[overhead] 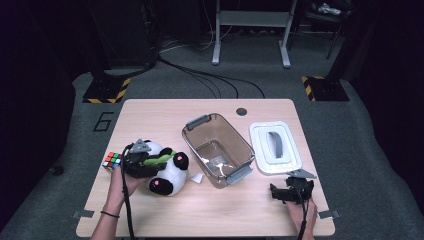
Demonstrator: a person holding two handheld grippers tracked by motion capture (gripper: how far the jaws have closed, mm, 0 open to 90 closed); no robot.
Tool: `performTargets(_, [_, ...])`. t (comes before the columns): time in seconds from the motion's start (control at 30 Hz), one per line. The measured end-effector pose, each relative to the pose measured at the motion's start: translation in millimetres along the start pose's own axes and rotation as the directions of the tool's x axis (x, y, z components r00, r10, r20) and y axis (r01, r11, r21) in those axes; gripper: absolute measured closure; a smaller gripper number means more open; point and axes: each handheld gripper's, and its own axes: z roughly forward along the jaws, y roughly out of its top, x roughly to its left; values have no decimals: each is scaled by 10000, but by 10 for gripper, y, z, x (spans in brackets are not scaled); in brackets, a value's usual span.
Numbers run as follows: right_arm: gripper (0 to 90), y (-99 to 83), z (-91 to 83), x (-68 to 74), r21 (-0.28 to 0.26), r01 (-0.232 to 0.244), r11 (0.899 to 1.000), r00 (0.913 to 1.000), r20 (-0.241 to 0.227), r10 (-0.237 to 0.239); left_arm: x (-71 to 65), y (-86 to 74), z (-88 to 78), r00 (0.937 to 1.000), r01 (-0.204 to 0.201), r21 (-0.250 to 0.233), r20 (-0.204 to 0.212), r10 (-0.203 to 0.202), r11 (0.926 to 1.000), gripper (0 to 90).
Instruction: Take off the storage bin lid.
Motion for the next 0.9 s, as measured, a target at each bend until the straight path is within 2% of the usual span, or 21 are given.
performTargets(0.1, [0, 1, -1, 1, 9, 6, 10000, 10000, -7, -6, 13, -30, -1, 10000, 21, -104, 22, -21, 9999, 667])
performTargets(0.2, [0, 0, 0, 1, 8, 20, 10000, 10000, 0, -20, 26, -52, -1, 9999, 16, -189, 135, -14, 9998, 705])
performTargets(0.53, [0, 0, -1, -3, 27, 57, 10000, 10000, 5, -57, 48, -50, -76, 9983, -323, -512, 468, 347, 9982, 738])
performTargets(0.9, [0, 0, -1, -4, 24, 47, 10000, 10000, 16, -48, -49, -6, -214, 9933, -813, -869, 754, 879, 9929, 741])
